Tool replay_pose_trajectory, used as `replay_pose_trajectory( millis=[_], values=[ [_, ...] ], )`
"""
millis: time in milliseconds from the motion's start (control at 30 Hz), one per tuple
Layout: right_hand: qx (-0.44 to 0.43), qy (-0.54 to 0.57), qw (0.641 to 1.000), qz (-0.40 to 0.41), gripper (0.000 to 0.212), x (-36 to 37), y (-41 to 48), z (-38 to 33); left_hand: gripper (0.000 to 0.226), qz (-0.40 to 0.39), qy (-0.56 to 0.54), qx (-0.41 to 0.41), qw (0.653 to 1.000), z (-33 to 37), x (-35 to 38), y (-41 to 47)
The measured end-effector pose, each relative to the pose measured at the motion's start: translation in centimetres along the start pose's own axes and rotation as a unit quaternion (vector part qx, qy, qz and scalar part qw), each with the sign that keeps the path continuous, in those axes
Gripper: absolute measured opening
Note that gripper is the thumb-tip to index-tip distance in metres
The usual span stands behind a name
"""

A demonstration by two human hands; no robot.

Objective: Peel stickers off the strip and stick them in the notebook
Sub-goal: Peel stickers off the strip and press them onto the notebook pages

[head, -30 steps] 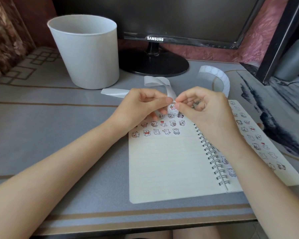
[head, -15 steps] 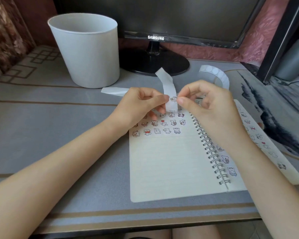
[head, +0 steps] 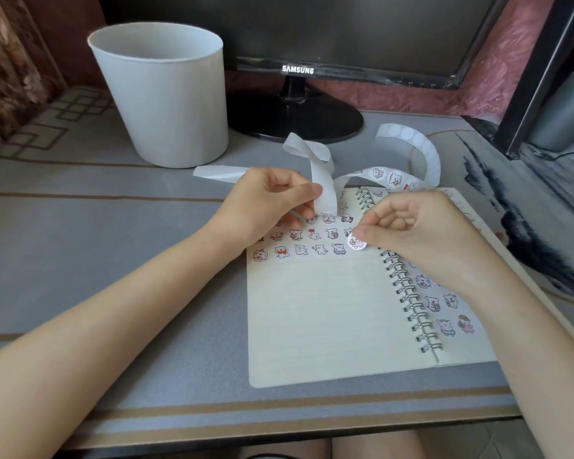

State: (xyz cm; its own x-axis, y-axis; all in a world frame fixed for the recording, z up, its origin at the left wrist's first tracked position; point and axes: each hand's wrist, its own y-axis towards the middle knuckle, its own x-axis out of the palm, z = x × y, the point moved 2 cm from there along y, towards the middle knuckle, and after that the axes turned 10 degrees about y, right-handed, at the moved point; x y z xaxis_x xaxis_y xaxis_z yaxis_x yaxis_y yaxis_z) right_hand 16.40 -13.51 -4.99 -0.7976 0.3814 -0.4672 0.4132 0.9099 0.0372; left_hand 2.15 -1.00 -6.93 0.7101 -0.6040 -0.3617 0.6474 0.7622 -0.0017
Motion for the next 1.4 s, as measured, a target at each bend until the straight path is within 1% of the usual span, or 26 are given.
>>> replay_pose_trajectory(
  millis=[200, 933, 1300, 1400],
  values=[
    [0.0, -0.027, 1.0, -0.002, 0.009, 0.06, -0.02, 0.08, 0.021, -0.005, -0.004, -0.002, 1.0, 0.08, 0.03, -0.05],
    [-0.015, -0.065, 0.998, -0.018, 0.006, 0.1, -0.24, -0.17, 0.021, -0.006, 0.003, -0.006, 1.0, 0.43, 0.01, -0.34],
    [-0.022, -0.116, 0.993, -0.009, 0.01, 0.16, -0.13, 0.28, 0.021, -0.004, 0.006, -0.009, 1.0, 0.3, -0.01, -0.23],
    [-0.028, -0.115, 0.993, -0.004, 0.011, 0.15, -0.18, 0.48, 0.021, -0.005, 0.004, -0.007, 1.0, 0.36, -0.01, -0.26]
  ],
)
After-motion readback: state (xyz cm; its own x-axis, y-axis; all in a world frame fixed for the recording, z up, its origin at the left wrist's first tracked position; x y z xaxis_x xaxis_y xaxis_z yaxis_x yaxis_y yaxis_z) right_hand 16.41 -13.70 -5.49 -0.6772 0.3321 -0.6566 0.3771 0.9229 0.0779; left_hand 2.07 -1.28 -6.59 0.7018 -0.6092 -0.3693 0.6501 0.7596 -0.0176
